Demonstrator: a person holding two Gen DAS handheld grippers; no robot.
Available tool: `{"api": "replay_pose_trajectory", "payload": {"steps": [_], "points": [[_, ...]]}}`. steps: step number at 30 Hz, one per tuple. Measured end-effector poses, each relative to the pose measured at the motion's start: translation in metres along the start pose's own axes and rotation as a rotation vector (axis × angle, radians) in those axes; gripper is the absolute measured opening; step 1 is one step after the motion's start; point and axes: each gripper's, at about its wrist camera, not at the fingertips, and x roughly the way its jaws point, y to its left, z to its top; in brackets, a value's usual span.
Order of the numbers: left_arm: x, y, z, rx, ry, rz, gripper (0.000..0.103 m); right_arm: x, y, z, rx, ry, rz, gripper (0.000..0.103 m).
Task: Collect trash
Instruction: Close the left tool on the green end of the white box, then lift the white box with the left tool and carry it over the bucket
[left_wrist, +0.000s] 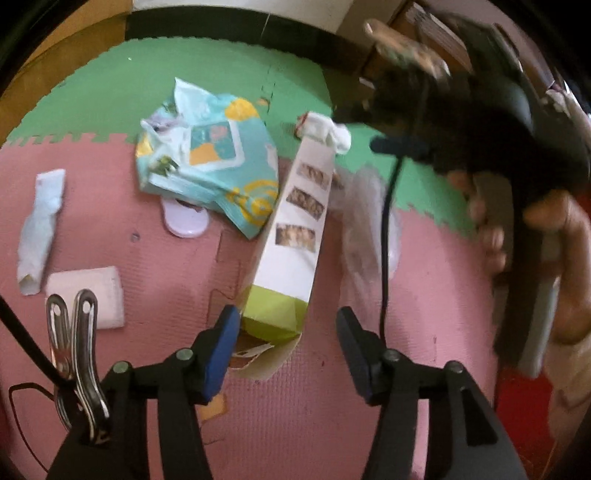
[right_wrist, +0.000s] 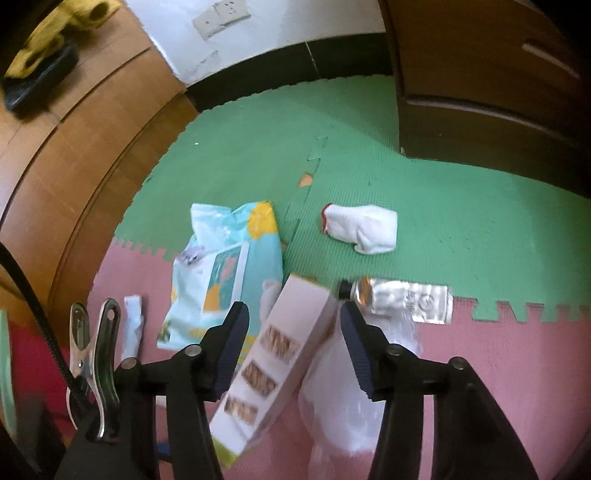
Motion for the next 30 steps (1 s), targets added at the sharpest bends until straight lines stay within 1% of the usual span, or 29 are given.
{"api": "replay_pose_trajectory", "payload": {"steps": [2, 3, 6, 13, 14, 16, 17, 18, 21, 24, 30], "points": [[0.002, -0.002, 0.002, 0.009, -0.035, 0.009, 0.058, 0.011, -0.003, 0.007, 0.018, 0.028, -0.003, 0.058], [0.005, -0.003, 0.003, 0.012, -0.025, 0.009, 0.058, 0.016, -0.004, 0.01, 0.026, 0.041, -0.006, 0.06], [0.017, -0.001, 0.005, -0.001, 0.007, 0.016, 0.058, 0.03, -0.003, 0.014, 0.048, 0.081, -0.009, 0.061], [0.035, 0.008, 0.001, -0.023, 0.031, 0.042, 0.058, 0.064, 0.003, 0.016, 0.058, 0.155, -0.054, 0.061], [0.037, 0.009, 0.001, -0.03, 0.032, 0.043, 0.057, 0.068, 0.003, 0.016, 0.06, 0.162, -0.061, 0.061], [0.041, 0.011, 0.001, -0.045, 0.027, 0.046, 0.049, 0.075, 0.003, 0.014, 0.071, 0.18, -0.072, 0.06], [0.041, 0.013, 0.001, -0.049, 0.023, 0.045, 0.048, 0.077, 0.003, 0.013, 0.077, 0.185, -0.073, 0.057], [0.04, 0.013, 0.001, -0.046, 0.016, 0.046, 0.047, 0.079, 0.003, 0.012, 0.083, 0.187, -0.078, 0.053], [0.036, 0.01, -0.001, -0.02, 0.01, 0.05, 0.044, 0.076, 0.001, 0.01, 0.105, 0.177, -0.076, 0.052], [0.029, 0.01, -0.003, -0.011, 0.003, 0.047, 0.044, 0.07, 0.004, 0.008, 0.105, 0.165, -0.072, 0.052], [-0.001, 0.001, -0.012, 0.012, -0.034, 0.059, 0.044, 0.04, 0.013, 0.005, 0.114, 0.113, -0.05, 0.052]]}}
